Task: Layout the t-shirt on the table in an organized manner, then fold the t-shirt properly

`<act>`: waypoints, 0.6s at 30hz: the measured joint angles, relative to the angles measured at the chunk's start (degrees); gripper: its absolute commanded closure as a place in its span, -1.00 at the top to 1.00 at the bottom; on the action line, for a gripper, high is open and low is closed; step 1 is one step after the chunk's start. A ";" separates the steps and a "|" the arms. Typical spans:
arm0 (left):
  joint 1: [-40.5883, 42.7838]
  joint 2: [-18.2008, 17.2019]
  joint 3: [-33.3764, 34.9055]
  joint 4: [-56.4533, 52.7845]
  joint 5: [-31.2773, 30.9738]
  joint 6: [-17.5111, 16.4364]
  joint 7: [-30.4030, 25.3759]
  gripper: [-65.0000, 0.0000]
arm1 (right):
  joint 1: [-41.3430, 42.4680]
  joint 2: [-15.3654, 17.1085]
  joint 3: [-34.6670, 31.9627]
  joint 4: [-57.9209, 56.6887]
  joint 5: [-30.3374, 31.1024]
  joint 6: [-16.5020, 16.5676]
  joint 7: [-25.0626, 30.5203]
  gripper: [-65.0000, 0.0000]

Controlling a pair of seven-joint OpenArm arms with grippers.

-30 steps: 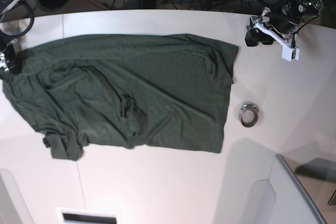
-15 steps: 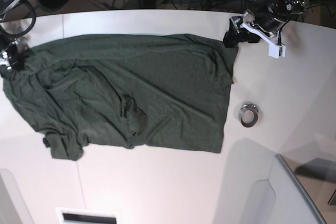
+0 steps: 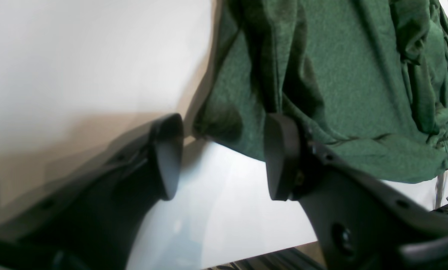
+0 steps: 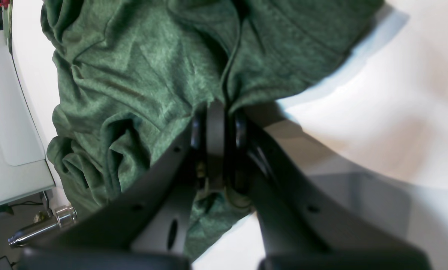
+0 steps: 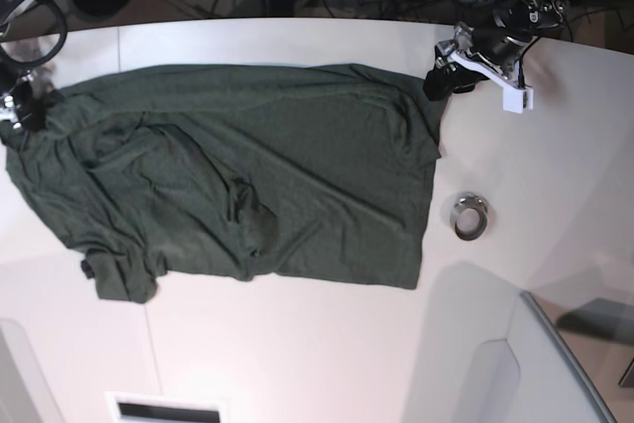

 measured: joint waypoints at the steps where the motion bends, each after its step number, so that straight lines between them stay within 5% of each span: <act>1: -0.42 -0.02 0.00 -0.61 -0.07 -0.02 0.07 0.01 | 0.00 0.00 0.00 0.00 0.00 -0.02 -0.02 -0.96; 14: -3.32 -0.15 -0.02 -5.31 -1.73 -0.66 -1.18 -0.05 | -0.13 0.00 0.00 0.00 0.02 0.00 0.00 -0.96; 18: -3.37 -0.79 -0.22 -5.81 -0.76 -0.59 -1.09 -0.52 | -0.11 0.00 0.00 0.00 0.02 0.02 0.00 -0.96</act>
